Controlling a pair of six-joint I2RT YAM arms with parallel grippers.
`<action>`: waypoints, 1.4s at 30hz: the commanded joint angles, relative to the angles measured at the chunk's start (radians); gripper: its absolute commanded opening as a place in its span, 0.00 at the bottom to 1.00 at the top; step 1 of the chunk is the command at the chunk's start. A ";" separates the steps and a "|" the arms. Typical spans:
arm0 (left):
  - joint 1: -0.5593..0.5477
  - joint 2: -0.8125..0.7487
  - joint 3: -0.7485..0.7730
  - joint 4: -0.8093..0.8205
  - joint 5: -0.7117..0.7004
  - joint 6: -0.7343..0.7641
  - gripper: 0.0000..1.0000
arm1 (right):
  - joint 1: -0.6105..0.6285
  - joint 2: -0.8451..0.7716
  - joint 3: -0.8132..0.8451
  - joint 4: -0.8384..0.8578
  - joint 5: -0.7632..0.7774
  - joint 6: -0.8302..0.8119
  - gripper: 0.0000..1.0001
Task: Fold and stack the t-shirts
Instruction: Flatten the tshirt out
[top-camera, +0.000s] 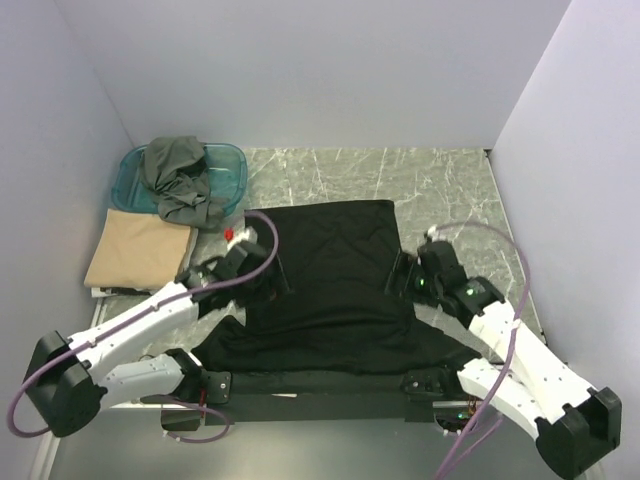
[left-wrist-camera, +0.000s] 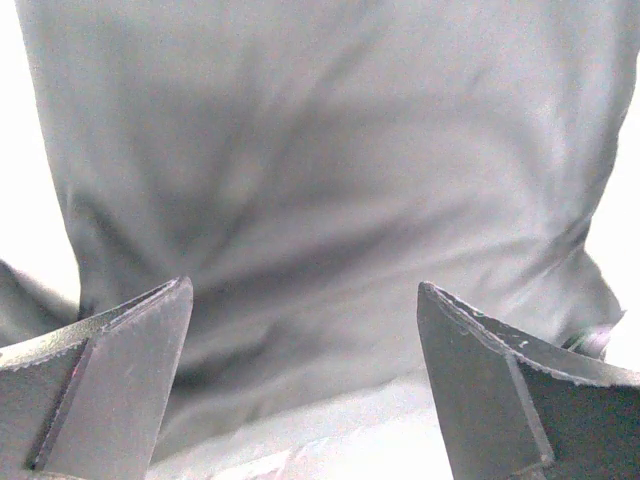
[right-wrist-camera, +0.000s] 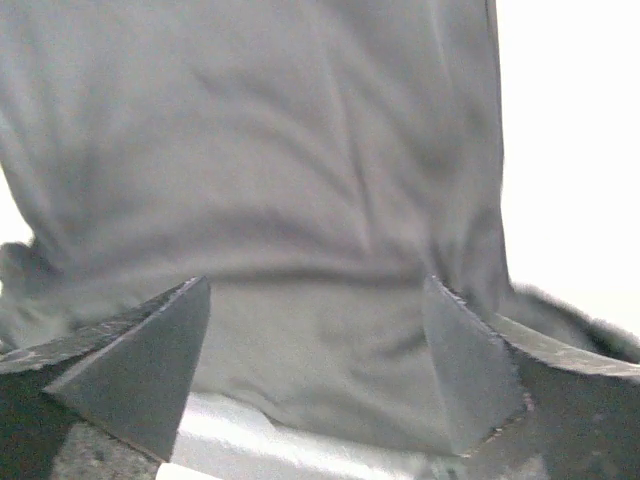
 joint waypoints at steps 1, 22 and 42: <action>0.043 0.065 0.203 0.005 -0.229 0.064 0.99 | -0.006 0.081 0.150 0.103 0.132 -0.075 0.96; 0.449 0.901 0.758 0.087 -0.242 0.262 0.94 | -0.282 0.836 0.687 0.295 0.082 -0.264 0.98; 0.480 1.048 0.802 0.159 -0.168 0.321 0.35 | -0.292 1.144 0.911 0.223 0.073 -0.311 0.86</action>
